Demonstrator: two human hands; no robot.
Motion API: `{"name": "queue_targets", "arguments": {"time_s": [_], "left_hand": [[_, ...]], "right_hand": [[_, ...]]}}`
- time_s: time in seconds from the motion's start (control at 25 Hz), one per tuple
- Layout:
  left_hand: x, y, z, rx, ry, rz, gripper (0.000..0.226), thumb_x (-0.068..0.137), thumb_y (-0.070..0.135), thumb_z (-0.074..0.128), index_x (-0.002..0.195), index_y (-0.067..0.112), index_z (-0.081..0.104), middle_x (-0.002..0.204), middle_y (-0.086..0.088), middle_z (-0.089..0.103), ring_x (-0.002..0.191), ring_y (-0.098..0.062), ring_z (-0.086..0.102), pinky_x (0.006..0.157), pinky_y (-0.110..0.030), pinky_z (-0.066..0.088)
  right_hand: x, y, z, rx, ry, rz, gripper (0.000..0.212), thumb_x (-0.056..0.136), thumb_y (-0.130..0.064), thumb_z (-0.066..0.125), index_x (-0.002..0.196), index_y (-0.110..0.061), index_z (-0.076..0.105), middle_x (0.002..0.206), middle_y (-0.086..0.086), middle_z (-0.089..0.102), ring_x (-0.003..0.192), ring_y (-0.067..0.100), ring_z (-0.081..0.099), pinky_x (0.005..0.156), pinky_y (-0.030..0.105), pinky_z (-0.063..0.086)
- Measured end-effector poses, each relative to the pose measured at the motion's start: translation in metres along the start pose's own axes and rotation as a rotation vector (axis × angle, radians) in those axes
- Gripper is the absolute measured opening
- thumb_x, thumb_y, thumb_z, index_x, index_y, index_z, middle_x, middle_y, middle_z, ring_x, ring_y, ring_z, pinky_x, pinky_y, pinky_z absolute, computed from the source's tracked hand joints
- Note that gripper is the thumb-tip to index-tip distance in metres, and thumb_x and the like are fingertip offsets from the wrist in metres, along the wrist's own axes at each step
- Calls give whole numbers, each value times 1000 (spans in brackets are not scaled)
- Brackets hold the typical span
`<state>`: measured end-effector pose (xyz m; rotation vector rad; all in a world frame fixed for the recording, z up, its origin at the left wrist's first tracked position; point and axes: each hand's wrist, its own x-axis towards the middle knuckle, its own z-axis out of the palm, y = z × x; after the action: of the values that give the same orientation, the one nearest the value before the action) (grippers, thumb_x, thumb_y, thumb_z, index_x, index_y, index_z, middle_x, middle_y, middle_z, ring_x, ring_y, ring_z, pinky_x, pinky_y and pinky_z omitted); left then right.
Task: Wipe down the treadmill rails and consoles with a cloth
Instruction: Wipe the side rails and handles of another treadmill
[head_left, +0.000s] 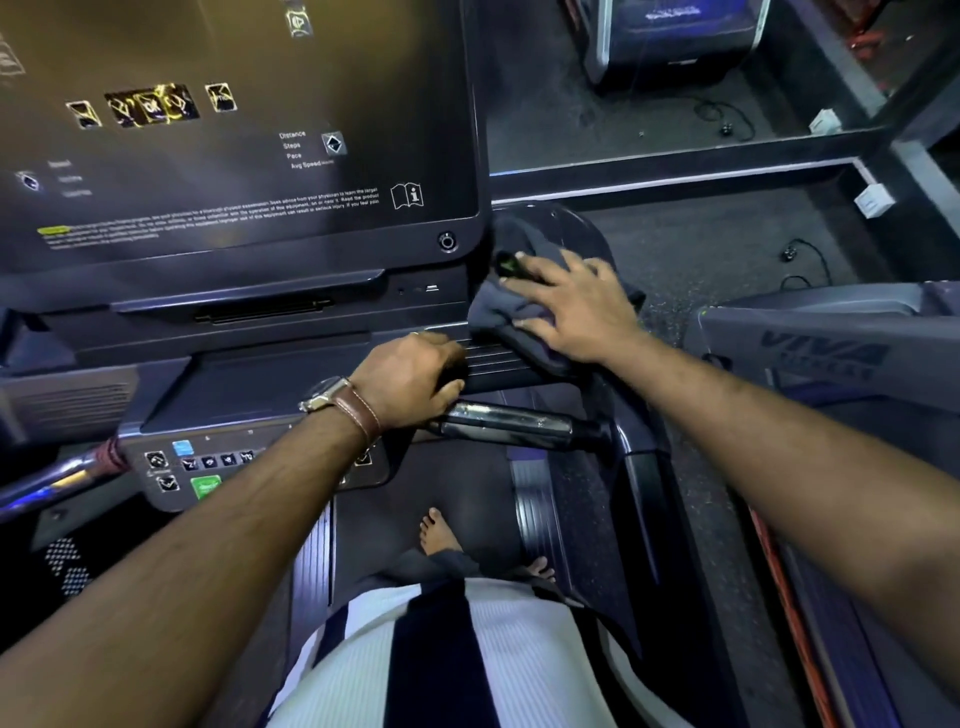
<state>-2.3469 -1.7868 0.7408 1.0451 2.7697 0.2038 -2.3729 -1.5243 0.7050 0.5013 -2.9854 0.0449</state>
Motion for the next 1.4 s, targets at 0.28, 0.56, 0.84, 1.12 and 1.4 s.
{"name": "queue_targets", "arguments": {"time_s": [0.28,0.56,0.84,1.12,1.4], "left_hand": [[-4,3,8,53,45,-2,27,87,41,50,93,17,61,91,-1,65,87,-26,61,63,-34,49],[-7,5,8,72,66,-8,28,86,44,48,92,20,61,90,2,65,85,-24,62,61,-33,49],[-9,2,11,75,137,-18,33,83,48,43,91,23,64,89,4,67,84,-23,64,61,-32,48],[-6,2,8,-9,205,-96,30,79,45,48,87,23,67,84,0,69,81,-26,64,63,-33,49],[-22,-14,3,72,108,191,33,87,45,46,88,18,65,84,-2,66,84,-26,59,65,-33,44]], "right_hand": [[2,-57,7,1,40,195,49,89,-58,47,134,-39,54,152,-9,41,134,32,40,102,55,32],[33,-11,-6,85,-47,518,56,93,-65,34,142,-39,45,153,-2,36,136,37,35,106,57,33],[-13,-5,-6,6,43,28,46,91,-54,49,131,-34,59,144,-4,50,124,33,47,95,45,45],[12,-44,-9,88,56,195,36,94,-45,52,104,-16,70,123,-1,64,107,35,55,83,44,51],[-82,-50,-62,296,-235,301,37,102,-47,38,98,-17,60,110,13,65,101,35,60,79,42,45]]}}
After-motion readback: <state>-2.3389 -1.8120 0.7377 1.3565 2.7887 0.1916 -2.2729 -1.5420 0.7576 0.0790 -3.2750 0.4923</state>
